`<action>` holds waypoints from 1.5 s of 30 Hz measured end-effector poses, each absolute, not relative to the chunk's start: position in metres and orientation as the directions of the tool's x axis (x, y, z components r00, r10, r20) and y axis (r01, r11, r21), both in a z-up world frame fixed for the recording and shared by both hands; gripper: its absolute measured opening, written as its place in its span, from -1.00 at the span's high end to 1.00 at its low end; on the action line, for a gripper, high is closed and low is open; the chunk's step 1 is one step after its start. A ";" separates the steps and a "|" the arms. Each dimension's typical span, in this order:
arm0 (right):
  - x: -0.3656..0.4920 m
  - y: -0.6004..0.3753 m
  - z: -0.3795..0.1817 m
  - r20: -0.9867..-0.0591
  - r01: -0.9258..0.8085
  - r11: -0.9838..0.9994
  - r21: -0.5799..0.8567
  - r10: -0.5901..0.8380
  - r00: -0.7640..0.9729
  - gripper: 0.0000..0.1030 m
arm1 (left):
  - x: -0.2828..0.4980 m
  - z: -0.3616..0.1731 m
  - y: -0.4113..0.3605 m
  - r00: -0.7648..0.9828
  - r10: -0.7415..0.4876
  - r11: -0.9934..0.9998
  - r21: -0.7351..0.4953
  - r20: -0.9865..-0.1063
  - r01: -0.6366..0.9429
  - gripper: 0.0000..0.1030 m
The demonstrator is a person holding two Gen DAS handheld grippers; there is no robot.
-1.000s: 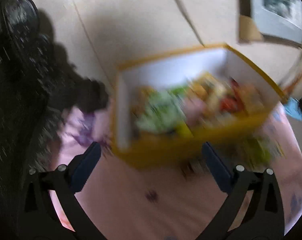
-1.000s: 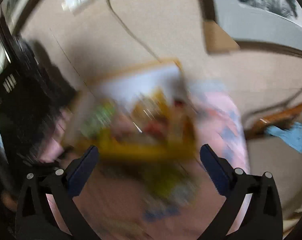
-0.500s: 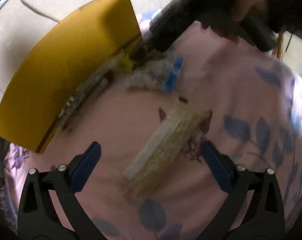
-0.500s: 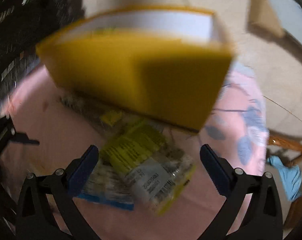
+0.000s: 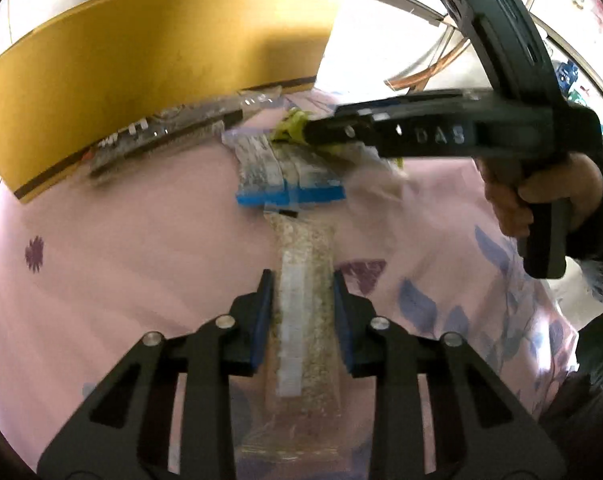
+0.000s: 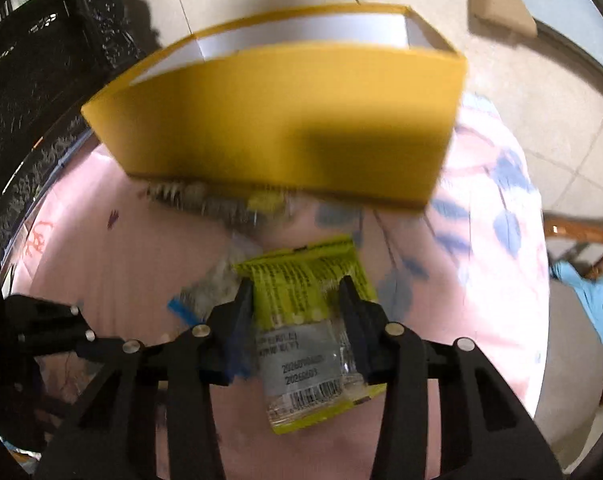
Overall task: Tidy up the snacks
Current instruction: 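Lift both bags over the yellow box and open both tools to drop them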
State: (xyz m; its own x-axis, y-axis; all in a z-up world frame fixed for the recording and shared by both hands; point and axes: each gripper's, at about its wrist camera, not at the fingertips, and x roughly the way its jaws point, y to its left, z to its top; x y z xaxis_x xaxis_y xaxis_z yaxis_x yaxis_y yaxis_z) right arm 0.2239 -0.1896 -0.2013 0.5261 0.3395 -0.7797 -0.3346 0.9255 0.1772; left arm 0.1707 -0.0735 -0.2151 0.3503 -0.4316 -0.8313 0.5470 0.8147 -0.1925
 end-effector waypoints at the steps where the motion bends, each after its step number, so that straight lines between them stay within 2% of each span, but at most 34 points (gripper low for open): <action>1: 0.215 -0.191 -0.202 -0.783 -0.338 0.925 0.174 0.338 0.523 0.15 | 0.164 -0.215 -0.074 0.352 -0.417 0.818 -0.178 -0.838 0.547 0.45; 2: 0.209 -0.191 -0.201 -0.789 -0.355 0.920 0.167 0.341 0.512 0.12 | 0.157 -0.214 -0.077 0.342 -0.413 0.815 -0.175 -0.844 0.552 0.45; 3: 0.204 -0.190 -0.200 -0.798 -0.372 0.917 0.144 0.330 0.505 -0.02 | 0.152 -0.214 -0.077 0.331 -0.417 0.811 -0.182 -0.847 0.556 0.45; 4: 0.199 -0.186 -0.199 -0.814 -0.393 0.916 0.085 0.292 0.503 -0.62 | 0.147 -0.215 -0.076 0.318 -0.427 0.804 -0.195 -0.846 0.561 0.44; 5: 0.194 -0.181 -0.202 -0.818 -0.419 0.907 -0.050 0.203 0.538 -0.89 | 0.139 -0.214 -0.078 0.331 -0.422 0.804 -0.180 -0.844 0.567 0.44; 6: 0.192 -0.174 -0.206 -0.794 -0.428 0.891 -0.155 0.146 0.591 -0.97 | 0.135 -0.213 -0.081 0.349 -0.407 0.806 -0.153 -0.844 0.571 0.44; 7: 0.199 -0.169 -0.213 -0.775 -0.449 0.863 -0.234 0.113 0.621 -0.97 | 0.133 -0.213 -0.082 0.361 -0.395 0.808 -0.132 -0.845 0.574 0.44; 8: 0.205 -0.167 -0.220 -0.790 -0.458 0.857 -0.238 0.104 0.605 -0.97 | 0.133 -0.213 -0.082 0.367 -0.386 0.812 -0.122 -0.846 0.571 0.42; 9: 0.214 -0.175 -0.221 -0.800 -0.446 0.886 -0.128 0.173 0.574 -0.87 | 0.125 -0.211 -0.092 0.370 -0.386 0.814 -0.123 -0.845 0.567 0.42; 11: 0.224 -0.193 -0.223 -0.817 -0.383 0.920 0.087 0.286 0.501 -0.37 | 0.125 -0.211 -0.090 0.379 -0.401 0.823 -0.146 -0.834 0.548 0.42; 13: 0.217 -0.201 -0.222 -0.821 -0.347 0.928 0.133 0.299 0.486 -0.23 | 0.121 -0.212 -0.091 0.383 -0.412 0.831 -0.169 -0.827 0.529 0.42; 18: 0.187 -0.221 -0.222 -0.768 -0.184 0.922 0.342 0.387 0.510 -0.21 | 0.129 -0.202 -0.076 0.309 -0.453 0.853 -0.305 -0.836 0.423 0.42; 20: 0.174 -0.231 -0.217 -0.708 -0.120 0.865 0.488 0.472 0.525 -0.21 | 0.129 -0.195 -0.077 0.339 -0.444 0.852 -0.274 -0.829 0.447 0.43; 23: 0.160 -0.243 -0.211 -0.638 -0.079 0.808 0.584 0.517 0.571 -0.21 | 0.124 -0.181 -0.074 0.356 -0.531 0.801 -0.318 -0.769 0.508 0.44; 27: 0.164 -0.258 -0.197 -0.574 -0.057 0.728 0.683 0.583 0.575 -0.22 | 0.129 -0.187 -0.070 0.347 -0.530 0.809 -0.339 -0.774 0.480 0.44; 32: 0.164 -0.282 -0.153 -0.523 -0.080 0.706 0.703 0.590 0.615 -0.22 | 0.132 -0.171 -0.062 0.363 -0.555 0.808 -0.382 -0.749 0.448 0.47; 39: 0.192 -0.290 -0.085 -0.429 -0.148 0.709 0.689 0.564 0.705 -0.22 | 0.161 -0.089 -0.046 0.490 -0.561 0.800 -0.284 -0.667 0.529 0.48; 43: 0.230 -0.280 -0.057 -0.361 -0.234 0.717 0.657 0.572 0.737 -0.22 | 0.199 -0.059 -0.034 0.600 -0.511 0.828 -0.167 -0.615 0.535 0.48; 45: 0.250 -0.277 -0.049 -0.359 -0.244 0.717 0.653 0.576 0.734 -0.22 | 0.222 -0.050 -0.023 0.639 -0.489 0.844 -0.137 -0.593 0.519 0.48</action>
State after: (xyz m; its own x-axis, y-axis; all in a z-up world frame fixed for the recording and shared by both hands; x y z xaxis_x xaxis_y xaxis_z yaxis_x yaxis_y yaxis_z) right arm 0.2503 -0.2774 -0.0491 0.7341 0.5764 -0.3590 -0.2436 0.7170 0.6531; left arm 0.2218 -0.0228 -0.0502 0.6394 -0.4891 -0.5933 0.5185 0.8440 -0.1370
